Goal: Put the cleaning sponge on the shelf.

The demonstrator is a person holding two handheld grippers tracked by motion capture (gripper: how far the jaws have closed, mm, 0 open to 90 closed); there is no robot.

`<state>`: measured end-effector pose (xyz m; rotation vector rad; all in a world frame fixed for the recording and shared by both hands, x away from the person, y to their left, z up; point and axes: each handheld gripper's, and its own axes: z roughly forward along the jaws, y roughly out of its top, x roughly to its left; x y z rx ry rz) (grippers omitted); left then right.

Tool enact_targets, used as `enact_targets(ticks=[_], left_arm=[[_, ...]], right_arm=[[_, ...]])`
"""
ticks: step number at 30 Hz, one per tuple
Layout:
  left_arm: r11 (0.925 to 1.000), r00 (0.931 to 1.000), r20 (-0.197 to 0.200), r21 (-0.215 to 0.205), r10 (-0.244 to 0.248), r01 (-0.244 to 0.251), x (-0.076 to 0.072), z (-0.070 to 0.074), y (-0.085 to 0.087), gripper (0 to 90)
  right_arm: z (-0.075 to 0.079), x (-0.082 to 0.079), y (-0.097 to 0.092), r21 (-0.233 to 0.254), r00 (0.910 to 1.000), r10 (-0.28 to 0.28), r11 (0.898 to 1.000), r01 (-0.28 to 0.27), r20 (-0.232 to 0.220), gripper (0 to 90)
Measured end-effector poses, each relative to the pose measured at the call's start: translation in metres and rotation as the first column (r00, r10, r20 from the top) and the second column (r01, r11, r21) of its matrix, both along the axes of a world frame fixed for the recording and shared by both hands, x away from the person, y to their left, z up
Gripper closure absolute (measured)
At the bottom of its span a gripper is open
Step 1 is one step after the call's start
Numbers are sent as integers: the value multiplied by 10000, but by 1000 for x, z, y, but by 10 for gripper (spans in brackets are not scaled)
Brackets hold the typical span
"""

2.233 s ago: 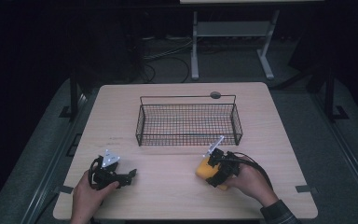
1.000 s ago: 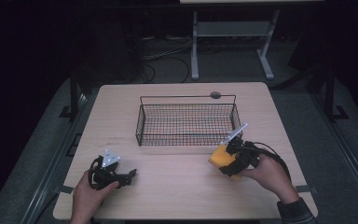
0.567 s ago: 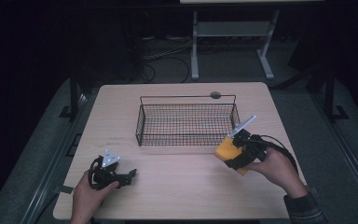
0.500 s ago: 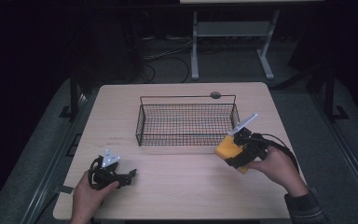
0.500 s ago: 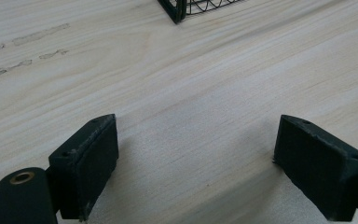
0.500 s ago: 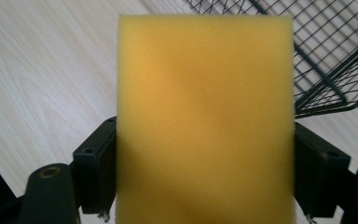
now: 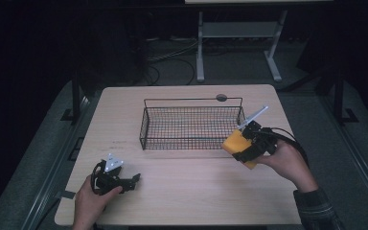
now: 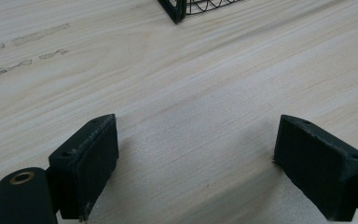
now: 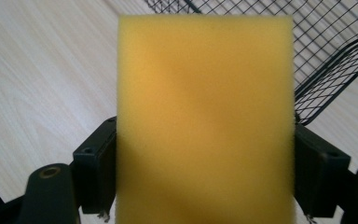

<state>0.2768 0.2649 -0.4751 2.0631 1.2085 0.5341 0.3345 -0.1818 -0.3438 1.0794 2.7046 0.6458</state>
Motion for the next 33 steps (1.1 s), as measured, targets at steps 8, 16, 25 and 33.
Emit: enact_targets(ticks=[8,16,25,33], left_arm=[[10000,10000,2,8,0,0,0,0,0,128],[10000,10000,7,7,-1,1,0,0,0,128],[10000,10000,-16,13,-12,12,0,0,0,128],[10000,10000,-19,12,-13,13,0,0,0,128]], right_arm=[[12,15,-4,37,9993,-296,9996,295,238,223],[17,37,-2,-24,9977,-621,9981,622,289,223],[12,62,1,-13,9945,-1022,9948,1022,232,223],[5,81,1,28,9908,-1322,9912,1322,280,223]])
